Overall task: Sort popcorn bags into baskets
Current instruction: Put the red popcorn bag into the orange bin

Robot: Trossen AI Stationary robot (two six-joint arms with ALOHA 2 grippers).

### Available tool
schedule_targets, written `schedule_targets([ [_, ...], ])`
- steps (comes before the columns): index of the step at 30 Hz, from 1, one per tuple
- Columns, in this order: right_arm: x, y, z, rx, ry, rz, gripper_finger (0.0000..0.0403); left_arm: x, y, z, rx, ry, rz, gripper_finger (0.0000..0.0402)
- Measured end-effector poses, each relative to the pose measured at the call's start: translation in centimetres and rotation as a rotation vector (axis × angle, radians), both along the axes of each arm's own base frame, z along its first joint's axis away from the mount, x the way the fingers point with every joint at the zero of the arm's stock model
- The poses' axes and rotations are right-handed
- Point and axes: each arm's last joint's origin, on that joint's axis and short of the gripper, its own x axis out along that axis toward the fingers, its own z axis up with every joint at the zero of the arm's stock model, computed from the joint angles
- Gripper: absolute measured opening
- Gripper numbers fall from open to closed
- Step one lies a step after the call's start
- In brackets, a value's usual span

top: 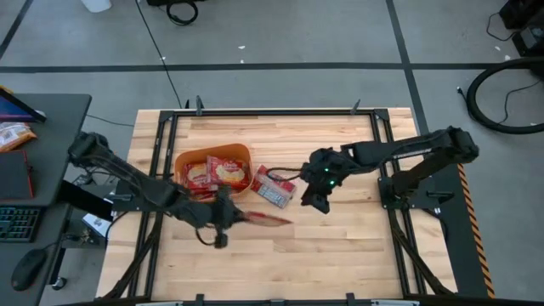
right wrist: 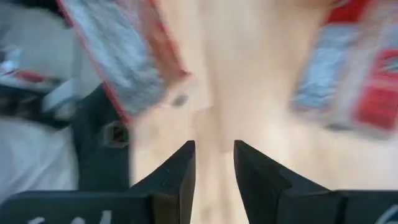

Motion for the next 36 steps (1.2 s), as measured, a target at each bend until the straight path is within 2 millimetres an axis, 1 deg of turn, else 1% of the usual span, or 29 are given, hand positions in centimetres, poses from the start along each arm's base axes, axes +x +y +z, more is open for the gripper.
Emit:
schedule_targets([
  [3,-0.7,0.6,0.1,-0.075,-0.012,-0.040,0.0115,-1.6,1.0,1.5,-0.051,-0.012,0.051,0.0030],
  [7,-1.1,1.5,0.2,-0.072,-0.012,-0.038,0.0115,-3.7,2.4,2.8,-0.082,-0.015,0.132,0.0037],
  [12,-1.2,2.5,-0.9,-0.080,0.017,-0.017,0.0114,-6.2,4.3,4.0,-0.056,-0.046,0.288,0.0031],
  [15,-1.1,2.7,-1.7,-0.090,0.037,-0.025,0.0114,-7.7,5.6,4.2,-0.072,-0.044,0.408,0.0030],
  [18,-0.8,2.9,-2.1,-0.087,0.046,-0.030,0.0114,-8.8,6.7,3.7,-0.132,-0.026,0.519,0.0032],
  [20,-0.7,3.0,-2.3,-0.086,0.056,-0.031,0.0114,-9.4,7.5,2.6,-0.176,0.007,0.587,0.0033],
  [23,-0.4,3.0,-2.2,-0.079,0.028,-0.032,0.0114,-9.9,8.3,0.5,-0.247,0.061,0.666,0.0034],
  [28,0.0,2.9,-2.2,-0.078,0.009,-0.036,0.0114,-10.1,9.8,-2.3,-0.388,0.102,0.811,0.0035],
  [32,0.2,2.7,-2.3,-0.074,-0.001,-0.044,0.0114,-9.9,10.9,-2.9,-0.475,0.099,0.916,0.0037],
  [36,0.2,2.5,-2.3,-0.074,-0.002,-0.046,0.0114,-9.8,11.4,-2.9,-0.441,0.110,0.915,0.0058],
])
